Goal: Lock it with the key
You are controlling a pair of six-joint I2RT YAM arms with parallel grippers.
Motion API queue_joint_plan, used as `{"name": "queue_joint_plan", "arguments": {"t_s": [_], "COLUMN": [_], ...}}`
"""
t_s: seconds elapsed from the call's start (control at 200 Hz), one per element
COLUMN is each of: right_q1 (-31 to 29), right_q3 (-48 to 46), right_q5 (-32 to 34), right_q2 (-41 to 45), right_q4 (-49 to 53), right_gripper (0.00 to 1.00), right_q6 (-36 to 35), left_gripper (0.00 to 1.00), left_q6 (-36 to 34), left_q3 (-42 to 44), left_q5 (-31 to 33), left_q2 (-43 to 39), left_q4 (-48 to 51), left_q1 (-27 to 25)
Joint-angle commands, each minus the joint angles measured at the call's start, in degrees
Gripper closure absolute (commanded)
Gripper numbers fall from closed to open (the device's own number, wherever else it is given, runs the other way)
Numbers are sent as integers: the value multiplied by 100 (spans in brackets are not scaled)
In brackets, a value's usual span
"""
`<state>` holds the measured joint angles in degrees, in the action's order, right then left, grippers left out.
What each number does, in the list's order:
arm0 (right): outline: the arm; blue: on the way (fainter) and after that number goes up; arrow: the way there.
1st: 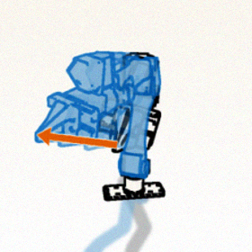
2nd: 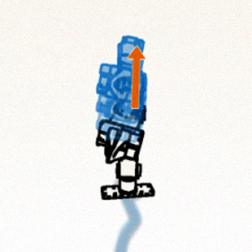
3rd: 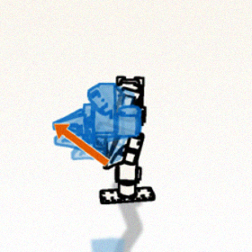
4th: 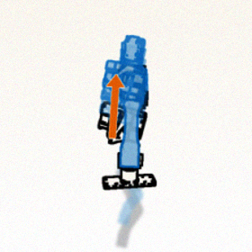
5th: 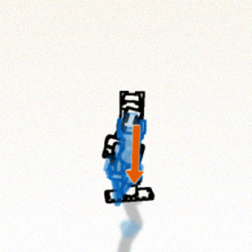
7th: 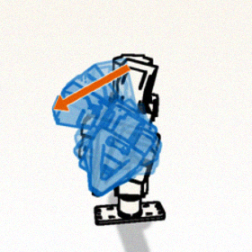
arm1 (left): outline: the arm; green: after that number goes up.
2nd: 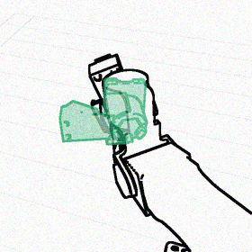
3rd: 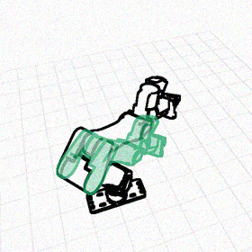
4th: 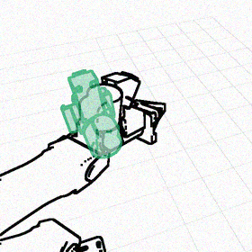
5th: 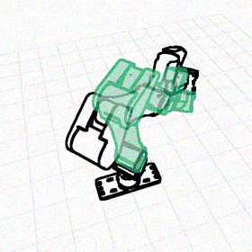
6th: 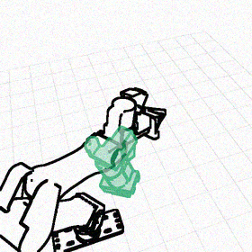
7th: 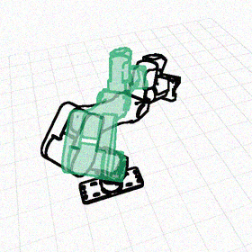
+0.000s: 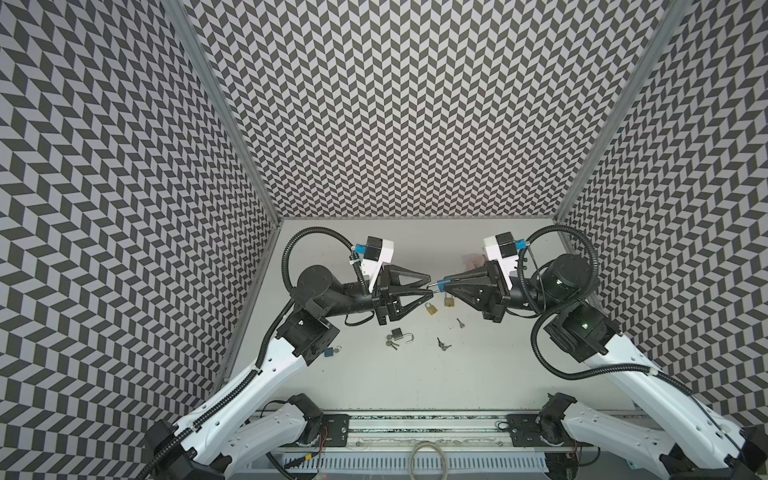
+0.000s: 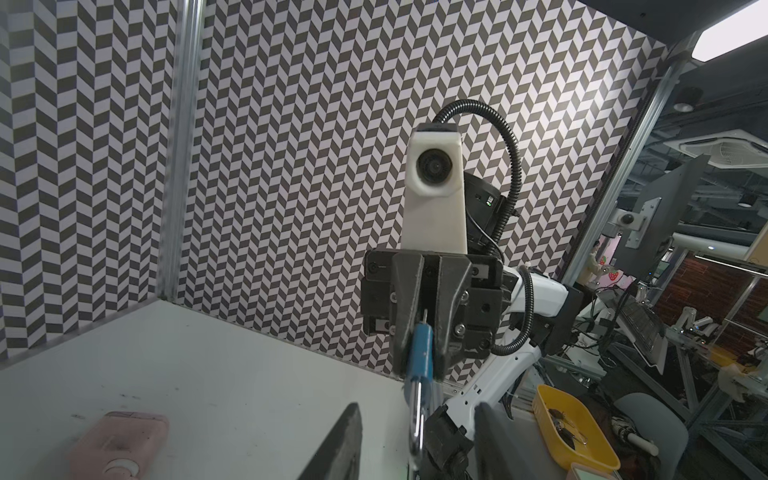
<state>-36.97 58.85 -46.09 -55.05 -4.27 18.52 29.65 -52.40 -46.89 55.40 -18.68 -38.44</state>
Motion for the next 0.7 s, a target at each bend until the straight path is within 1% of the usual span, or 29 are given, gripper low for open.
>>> {"name": "queue_joint_plan", "arguments": {"t_s": [0.0, 0.125, 0.27, 0.506, 0.656, 0.691], "right_q1": [28, 32, 32, 32, 41, 41], "right_q3": [-73, -86, -137, -165, -163, -164], "right_q5": [62, 35, 37, 80, 102, 101], "right_q2": [166, 183, 170, 159, 169, 170], "right_q4": [-320, -443, -519, -566, -540, -550], "right_gripper": [100, 100, 100, 100, 100, 100], "right_q6": [67, 173, 252, 303, 307, 310], "left_gripper": [60, 67, 68, 78, 78, 80], "left_q6": [-2, 37, 119, 182, 194, 190], "left_q3": [-107, -112, -145, -202, -209, -210], "left_q5": [51, -8, 11, -34, -26, -31], "left_q2": [-60, -14, 46, 139, 146, 148], "left_q4": [-63, -83, -83, -47, -39, -40], "left_q1": [45, 29, 24, 20, 22, 27]}}
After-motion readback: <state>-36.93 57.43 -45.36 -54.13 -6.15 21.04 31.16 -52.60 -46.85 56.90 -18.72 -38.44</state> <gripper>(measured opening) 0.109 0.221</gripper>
